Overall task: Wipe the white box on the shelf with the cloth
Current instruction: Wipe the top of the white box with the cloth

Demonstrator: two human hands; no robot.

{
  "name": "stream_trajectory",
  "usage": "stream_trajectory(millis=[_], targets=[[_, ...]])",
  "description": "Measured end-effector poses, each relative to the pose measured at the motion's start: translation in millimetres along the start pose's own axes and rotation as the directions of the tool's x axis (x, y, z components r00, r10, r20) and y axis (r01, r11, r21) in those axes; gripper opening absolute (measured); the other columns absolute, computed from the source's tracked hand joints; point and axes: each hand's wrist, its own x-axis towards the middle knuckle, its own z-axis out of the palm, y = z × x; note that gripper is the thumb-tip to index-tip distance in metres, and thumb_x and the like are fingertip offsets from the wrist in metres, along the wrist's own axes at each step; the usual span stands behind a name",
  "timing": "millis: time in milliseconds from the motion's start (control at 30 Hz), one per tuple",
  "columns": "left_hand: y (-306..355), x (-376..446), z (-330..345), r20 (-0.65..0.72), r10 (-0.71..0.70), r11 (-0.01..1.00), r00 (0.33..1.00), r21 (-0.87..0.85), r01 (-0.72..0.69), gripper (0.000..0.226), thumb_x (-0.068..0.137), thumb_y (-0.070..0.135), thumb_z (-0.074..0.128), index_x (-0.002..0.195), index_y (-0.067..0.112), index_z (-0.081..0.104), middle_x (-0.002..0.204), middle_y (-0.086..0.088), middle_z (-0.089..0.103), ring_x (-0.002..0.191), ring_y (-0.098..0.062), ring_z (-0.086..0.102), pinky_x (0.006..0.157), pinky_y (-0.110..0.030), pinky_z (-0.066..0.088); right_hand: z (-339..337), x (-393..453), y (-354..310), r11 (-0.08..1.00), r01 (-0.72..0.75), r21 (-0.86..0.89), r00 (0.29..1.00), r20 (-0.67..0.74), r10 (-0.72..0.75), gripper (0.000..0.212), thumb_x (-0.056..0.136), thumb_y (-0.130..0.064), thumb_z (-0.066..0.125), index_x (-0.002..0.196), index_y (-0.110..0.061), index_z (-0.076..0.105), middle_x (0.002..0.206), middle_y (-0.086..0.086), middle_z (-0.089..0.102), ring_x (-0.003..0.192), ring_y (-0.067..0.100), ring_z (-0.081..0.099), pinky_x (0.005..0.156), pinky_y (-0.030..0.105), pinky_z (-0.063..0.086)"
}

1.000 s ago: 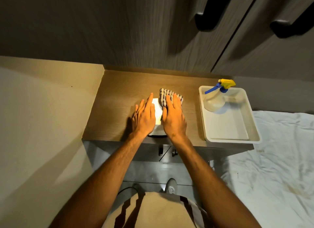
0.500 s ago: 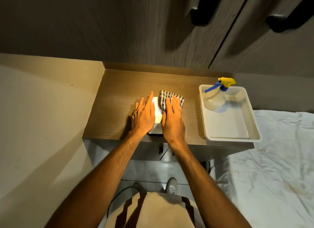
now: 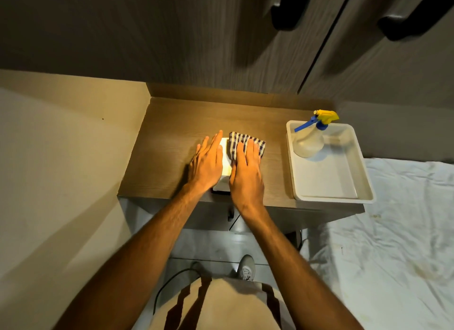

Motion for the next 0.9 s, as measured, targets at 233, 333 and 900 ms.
stream_trajectory(millis=[233, 333, 900], targets=[[2, 1, 3, 0.006, -0.016, 0.996, 1.000, 0.087, 0.015, 0.051, 0.109, 0.025, 0.027, 0.159, 0.016, 0.033, 0.166, -0.013, 0.039, 0.161, -0.031, 0.023, 0.133, -0.048, 0.011, -3, 27, -3, 0.979, 0.156, -0.130, 0.986, 0.079, -0.147, 0.062, 0.107, -0.025, 0.051, 0.164, -0.014, 0.028, 0.174, 0.009, 0.023, 0.163, 0.028, 0.016, 0.133, 0.044, 0.022], [2, 3, 6, -0.028, -0.048, 0.993, 0.998, 0.107, 0.051, 0.051, 0.111, 0.029, 0.023, 0.162, 0.020, 0.028, 0.167, -0.013, 0.037, 0.161, -0.029, 0.022, 0.133, -0.046, 0.007, -11, 39, 6, 0.998, 0.038, -0.049, 0.997, 0.062, -0.035, 0.060, 0.108, -0.027, 0.048, 0.164, -0.017, 0.028, 0.173, 0.006, 0.025, 0.162, 0.025, 0.020, 0.128, 0.043, 0.033], [0, 4, 7, -0.026, -0.041, 0.991, 0.999, 0.125, 0.044, 0.053, 0.111, 0.030, 0.027, 0.163, 0.020, 0.026, 0.167, -0.013, 0.037, 0.161, -0.031, 0.020, 0.132, -0.046, 0.004, -3, -1, 13, 0.999, 0.039, -0.030, 0.999, 0.012, -0.038, 0.065, 0.105, -0.026, 0.046, 0.165, -0.016, 0.023, 0.174, 0.005, 0.020, 0.163, 0.023, 0.015, 0.132, 0.039, 0.021]])
